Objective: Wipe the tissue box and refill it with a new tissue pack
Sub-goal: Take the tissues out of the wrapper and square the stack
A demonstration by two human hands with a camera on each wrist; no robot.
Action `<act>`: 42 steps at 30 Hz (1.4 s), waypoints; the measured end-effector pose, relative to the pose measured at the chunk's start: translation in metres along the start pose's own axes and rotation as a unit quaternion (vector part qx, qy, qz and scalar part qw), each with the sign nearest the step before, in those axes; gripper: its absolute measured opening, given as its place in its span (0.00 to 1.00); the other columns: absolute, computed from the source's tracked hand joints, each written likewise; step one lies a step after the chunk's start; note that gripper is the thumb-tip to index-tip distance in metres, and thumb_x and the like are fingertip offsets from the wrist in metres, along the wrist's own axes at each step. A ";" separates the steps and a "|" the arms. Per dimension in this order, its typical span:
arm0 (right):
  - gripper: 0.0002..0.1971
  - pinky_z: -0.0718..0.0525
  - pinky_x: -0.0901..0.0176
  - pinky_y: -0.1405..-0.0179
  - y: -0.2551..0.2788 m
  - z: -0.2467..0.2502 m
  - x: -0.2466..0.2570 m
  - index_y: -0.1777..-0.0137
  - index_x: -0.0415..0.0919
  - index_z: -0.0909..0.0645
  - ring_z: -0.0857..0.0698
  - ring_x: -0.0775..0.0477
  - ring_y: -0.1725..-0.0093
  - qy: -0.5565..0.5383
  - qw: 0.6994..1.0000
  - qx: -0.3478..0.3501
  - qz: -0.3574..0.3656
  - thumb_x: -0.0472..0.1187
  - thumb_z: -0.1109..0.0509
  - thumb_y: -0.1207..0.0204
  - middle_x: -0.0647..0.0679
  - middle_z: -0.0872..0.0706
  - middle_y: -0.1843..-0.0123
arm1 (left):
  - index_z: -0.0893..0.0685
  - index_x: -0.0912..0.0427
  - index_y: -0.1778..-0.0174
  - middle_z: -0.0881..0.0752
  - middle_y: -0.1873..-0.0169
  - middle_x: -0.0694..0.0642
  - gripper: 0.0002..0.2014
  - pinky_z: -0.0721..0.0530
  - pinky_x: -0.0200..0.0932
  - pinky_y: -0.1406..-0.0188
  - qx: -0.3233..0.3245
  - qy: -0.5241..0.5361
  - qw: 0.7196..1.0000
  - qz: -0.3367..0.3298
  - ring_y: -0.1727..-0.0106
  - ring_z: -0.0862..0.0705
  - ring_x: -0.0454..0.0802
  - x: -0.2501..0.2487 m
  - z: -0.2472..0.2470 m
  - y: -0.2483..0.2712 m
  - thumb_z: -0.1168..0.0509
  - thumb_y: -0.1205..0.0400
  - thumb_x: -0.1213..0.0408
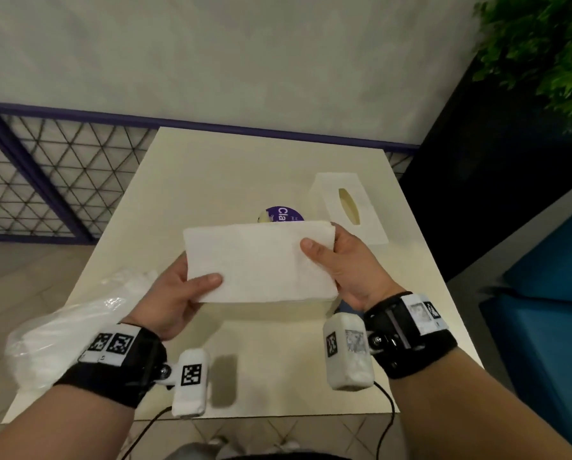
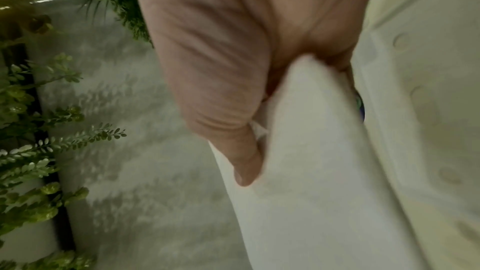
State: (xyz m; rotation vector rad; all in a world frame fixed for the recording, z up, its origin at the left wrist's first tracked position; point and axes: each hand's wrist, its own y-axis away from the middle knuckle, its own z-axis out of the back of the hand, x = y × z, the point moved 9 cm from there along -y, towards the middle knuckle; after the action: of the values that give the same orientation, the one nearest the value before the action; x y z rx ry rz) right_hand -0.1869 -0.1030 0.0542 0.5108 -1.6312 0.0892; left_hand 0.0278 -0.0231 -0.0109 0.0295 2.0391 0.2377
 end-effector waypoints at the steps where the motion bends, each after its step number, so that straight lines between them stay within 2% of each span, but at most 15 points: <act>1: 0.11 0.16 0.41 0.37 0.000 0.008 -0.009 0.43 0.44 0.19 0.13 0.37 0.40 0.020 1.000 -0.010 0.000 0.35 0.27 0.24 0.40 0.11 0.41 | 0.16 0.58 0.41 0.09 0.50 0.56 0.25 0.12 0.42 0.54 -0.017 -0.065 0.997 -0.027 0.49 0.10 0.53 -0.009 0.007 0.001 0.21 0.34 0.71; 4: 0.11 0.15 0.50 0.40 0.006 0.023 -0.048 0.42 0.44 0.21 0.12 0.40 0.42 0.079 0.997 -0.019 -0.010 0.35 0.29 0.22 0.41 0.10 0.44 | 0.16 0.60 0.42 0.09 0.56 0.59 0.18 0.13 0.44 0.52 -0.051 -0.224 0.973 -0.018 0.52 0.12 0.57 0.004 0.023 0.006 0.26 0.27 0.75; 7: 0.12 0.17 0.72 0.56 0.016 0.029 -0.093 0.42 0.42 0.24 0.16 0.50 0.53 0.184 0.982 -0.026 -0.029 0.35 0.29 0.23 0.50 0.14 0.54 | 0.18 0.61 0.44 0.10 0.54 0.54 0.17 0.14 0.38 0.50 -0.058 -0.255 0.965 0.017 0.49 0.13 0.51 0.041 0.037 0.016 0.27 0.26 0.79; 11: 0.20 0.15 0.51 0.50 0.017 0.039 -0.135 0.46 0.44 0.23 0.15 0.41 0.49 0.256 0.965 -0.034 -0.051 0.25 0.26 0.34 0.44 0.14 0.50 | 0.20 0.52 0.45 0.13 0.53 0.53 0.24 0.13 0.43 0.51 -0.082 -0.286 0.954 0.026 0.52 0.14 0.46 0.066 0.047 0.019 0.26 0.34 0.75; 15: 0.22 0.17 0.54 0.57 0.012 0.039 -0.138 0.53 0.49 0.23 0.17 0.46 0.55 0.267 0.961 -0.067 -0.022 0.20 0.34 0.37 0.44 0.14 0.52 | 0.21 0.46 0.47 0.13 0.50 0.47 0.24 0.20 0.29 0.55 -0.102 -0.338 0.936 -0.003 0.54 0.16 0.38 0.069 0.042 0.016 0.30 0.37 0.71; 18: 0.18 0.15 0.50 0.56 0.011 0.039 -0.137 0.54 0.48 0.23 0.16 0.49 0.56 0.288 0.954 -0.082 -0.001 0.24 0.32 0.34 0.45 0.13 0.53 | 0.21 0.47 0.49 0.12 0.53 0.46 0.20 0.21 0.24 0.58 -0.108 -0.372 0.922 -0.006 0.55 0.15 0.38 0.076 0.041 0.015 0.29 0.36 0.66; 21: 0.14 0.18 0.54 0.60 0.008 0.038 -0.138 0.54 0.49 0.25 0.18 0.50 0.60 0.323 0.943 -0.077 0.003 0.29 0.29 0.31 0.51 0.16 0.60 | 0.21 0.51 0.51 0.12 0.59 0.48 0.17 0.20 0.31 0.62 -0.112 -0.400 0.910 -0.004 0.57 0.14 0.45 0.079 0.044 0.014 0.26 0.31 0.70; 23: 0.13 0.21 0.59 0.59 0.001 0.038 -0.133 0.51 0.48 0.26 0.19 0.49 0.59 0.351 0.934 -0.066 -0.004 0.33 0.28 0.29 0.53 0.18 0.61 | 0.23 0.53 0.51 0.14 0.60 0.49 0.14 0.23 0.37 0.63 -0.105 -0.419 0.902 -0.005 0.56 0.16 0.52 0.074 0.040 0.009 0.28 0.29 0.66; 25: 0.13 0.19 0.59 0.54 -0.009 0.041 -0.121 0.45 0.45 0.24 0.16 0.47 0.54 0.343 0.937 -0.065 -0.016 0.35 0.28 0.27 0.49 0.15 0.56 | 0.23 0.56 0.46 0.15 0.57 0.51 0.15 0.24 0.43 0.60 -0.111 -0.438 0.892 -0.010 0.54 0.17 0.55 0.061 0.036 0.000 0.28 0.26 0.67; 28: 0.17 0.15 0.47 0.40 -0.032 0.053 -0.101 0.41 0.45 0.23 0.13 0.44 0.45 0.246 0.963 -0.094 -0.045 0.35 0.26 0.29 0.45 0.12 0.44 | 0.24 0.59 0.35 0.15 0.50 0.52 0.21 0.21 0.46 0.48 -0.137 -0.445 0.885 -0.012 0.49 0.17 0.52 0.036 0.032 -0.023 0.27 0.24 0.65; 30: 0.19 0.14 0.47 0.43 -0.046 0.061 -0.091 0.40 0.44 0.22 0.13 0.44 0.45 0.207 0.968 -0.123 -0.069 0.33 0.25 0.30 0.44 0.12 0.42 | 0.23 0.59 0.36 0.14 0.50 0.52 0.21 0.19 0.47 0.48 -0.144 -0.434 0.890 0.008 0.50 0.15 0.52 0.025 0.029 -0.041 0.27 0.23 0.61; 33: 0.24 0.13 0.51 0.53 -0.063 0.070 -0.084 0.33 0.40 0.23 0.13 0.44 0.48 0.212 0.960 -0.157 -0.095 0.34 0.24 0.30 0.43 0.12 0.45 | 0.22 0.59 0.35 0.14 0.51 0.51 0.22 0.20 0.44 0.54 -0.159 -0.456 0.875 0.026 0.53 0.15 0.51 0.018 0.028 -0.067 0.27 0.24 0.58; 36: 0.27 0.12 0.44 0.46 -0.074 0.076 -0.089 0.31 0.40 0.25 0.13 0.41 0.45 0.228 0.952 -0.170 -0.112 0.36 0.23 0.31 0.41 0.13 0.41 | 0.22 0.60 0.34 0.12 0.48 0.55 0.23 0.21 0.43 0.55 -0.166 -0.477 0.862 0.050 0.53 0.15 0.52 0.024 0.029 -0.082 0.27 0.24 0.58; 39: 0.26 0.13 0.44 0.44 -0.081 0.079 -0.099 0.31 0.39 0.24 0.14 0.40 0.43 0.248 0.944 -0.169 -0.135 0.36 0.24 0.30 0.41 0.14 0.38 | 0.23 0.62 0.32 0.13 0.44 0.58 0.26 0.21 0.45 0.52 -0.161 -0.497 0.848 0.086 0.50 0.15 0.55 0.036 0.032 -0.088 0.28 0.24 0.57; 42: 0.27 0.19 0.51 0.34 -0.085 0.083 -0.098 0.27 0.39 0.26 0.17 0.41 0.35 0.349 0.912 -0.159 -0.143 0.38 0.28 0.27 0.41 0.17 0.32 | 0.31 0.63 0.25 0.16 0.38 0.57 0.33 0.22 0.47 0.42 -0.149 -0.523 0.832 0.110 0.40 0.17 0.56 0.039 0.032 -0.084 0.29 0.23 0.53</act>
State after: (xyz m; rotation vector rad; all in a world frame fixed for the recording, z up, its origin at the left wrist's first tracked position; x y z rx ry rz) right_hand -0.2278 -0.1814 -0.0715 0.3946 -0.8339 -0.1943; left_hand 0.0452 -0.0958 -0.0748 0.1648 0.8792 0.5432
